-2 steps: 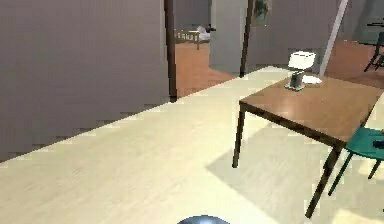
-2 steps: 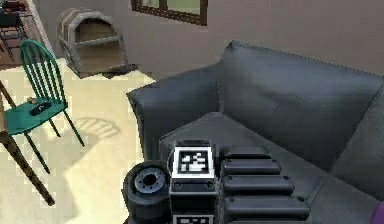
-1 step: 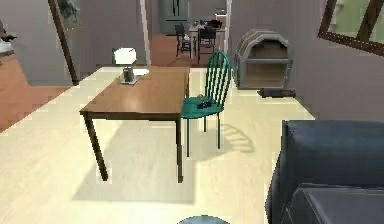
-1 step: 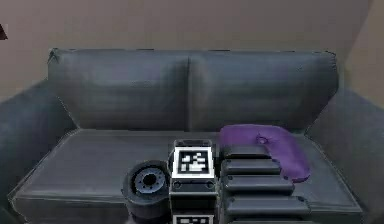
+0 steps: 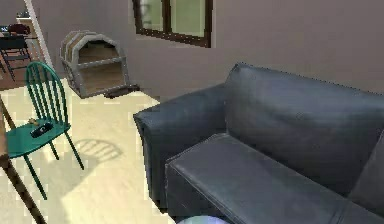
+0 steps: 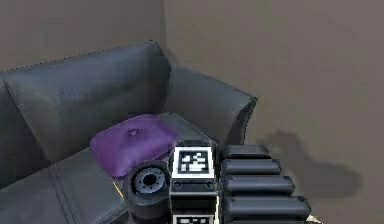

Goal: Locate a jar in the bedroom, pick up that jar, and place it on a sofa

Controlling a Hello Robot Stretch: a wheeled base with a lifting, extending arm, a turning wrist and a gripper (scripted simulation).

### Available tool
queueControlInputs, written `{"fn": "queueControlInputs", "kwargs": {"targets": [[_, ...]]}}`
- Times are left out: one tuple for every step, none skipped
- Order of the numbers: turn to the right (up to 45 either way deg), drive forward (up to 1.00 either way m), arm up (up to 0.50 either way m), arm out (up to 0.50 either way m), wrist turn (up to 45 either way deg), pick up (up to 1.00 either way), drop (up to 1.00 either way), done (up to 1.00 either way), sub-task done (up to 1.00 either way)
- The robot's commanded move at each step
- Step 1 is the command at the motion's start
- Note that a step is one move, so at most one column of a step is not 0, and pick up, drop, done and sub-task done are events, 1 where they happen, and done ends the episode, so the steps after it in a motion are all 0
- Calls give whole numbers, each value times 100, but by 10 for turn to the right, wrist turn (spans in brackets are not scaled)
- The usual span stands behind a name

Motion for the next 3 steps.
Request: {"fn": "queueControlInputs", "kwargs": {"targets": [[330,0,0,0,0,0,0,0,0],[0,20,0,0,0,0,0,0,0],[-450,0,0,0,0,0,0,0,0]]}}
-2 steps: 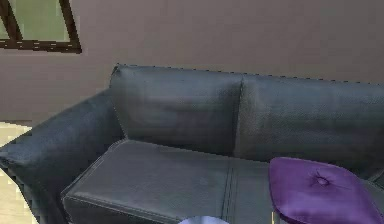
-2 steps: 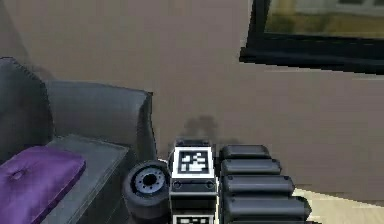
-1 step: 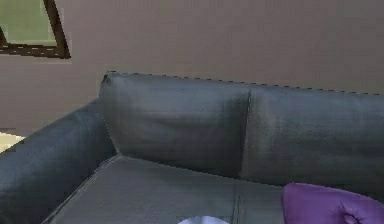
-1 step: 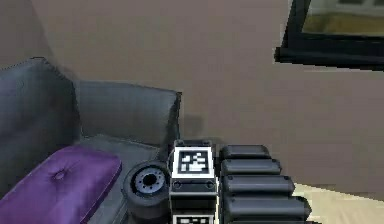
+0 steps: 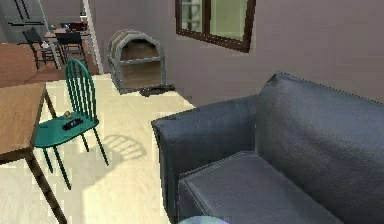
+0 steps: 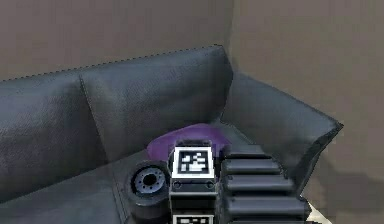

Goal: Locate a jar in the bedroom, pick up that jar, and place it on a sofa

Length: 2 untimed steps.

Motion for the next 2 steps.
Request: {"fn": "queueControlInputs", "kwargs": {"targets": [[0,0,0,34,0,0,0,0,0],[0,0,0,0,390,0,0,0,0]]}}
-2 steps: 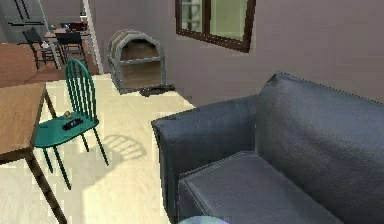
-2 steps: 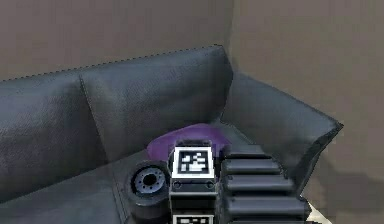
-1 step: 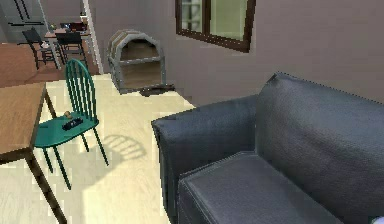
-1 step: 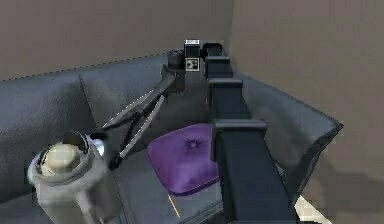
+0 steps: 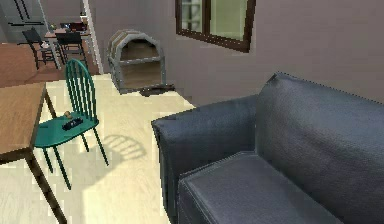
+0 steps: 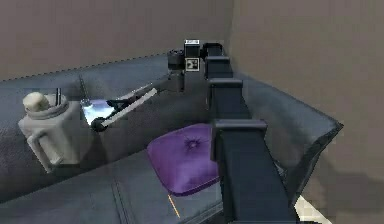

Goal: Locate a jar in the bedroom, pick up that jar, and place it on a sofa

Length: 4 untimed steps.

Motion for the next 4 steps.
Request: {"fn": "queueControlInputs", "kwargs": {"targets": [[0,0,-22,0,0,0,0,0,0],[0,0,-32,0,0,0,0,0,0],[0,0,0,0,0,0,100,0,0],[0,0,10,0,0,0,0,0,0]]}}
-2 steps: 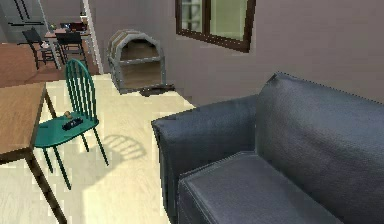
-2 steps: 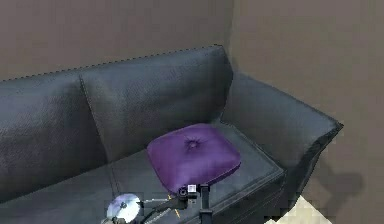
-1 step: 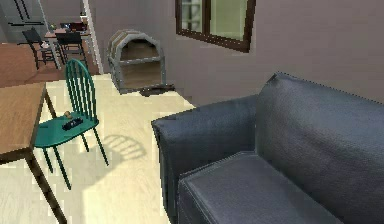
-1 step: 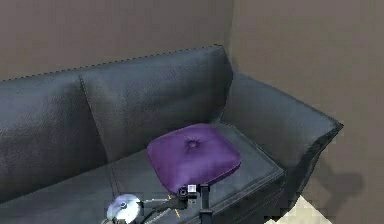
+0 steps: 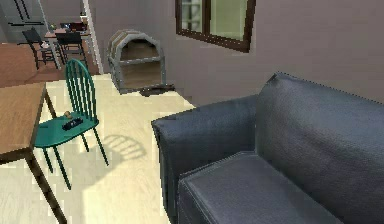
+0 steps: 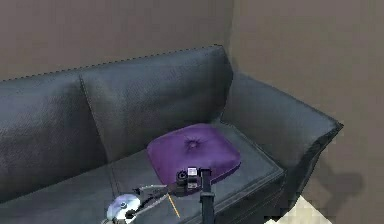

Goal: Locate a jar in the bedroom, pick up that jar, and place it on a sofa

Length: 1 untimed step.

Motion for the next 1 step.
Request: {"fn": "queueControlInputs", "kwargs": {"targets": [[0,0,0,-8,0,0,0,0,0]]}}
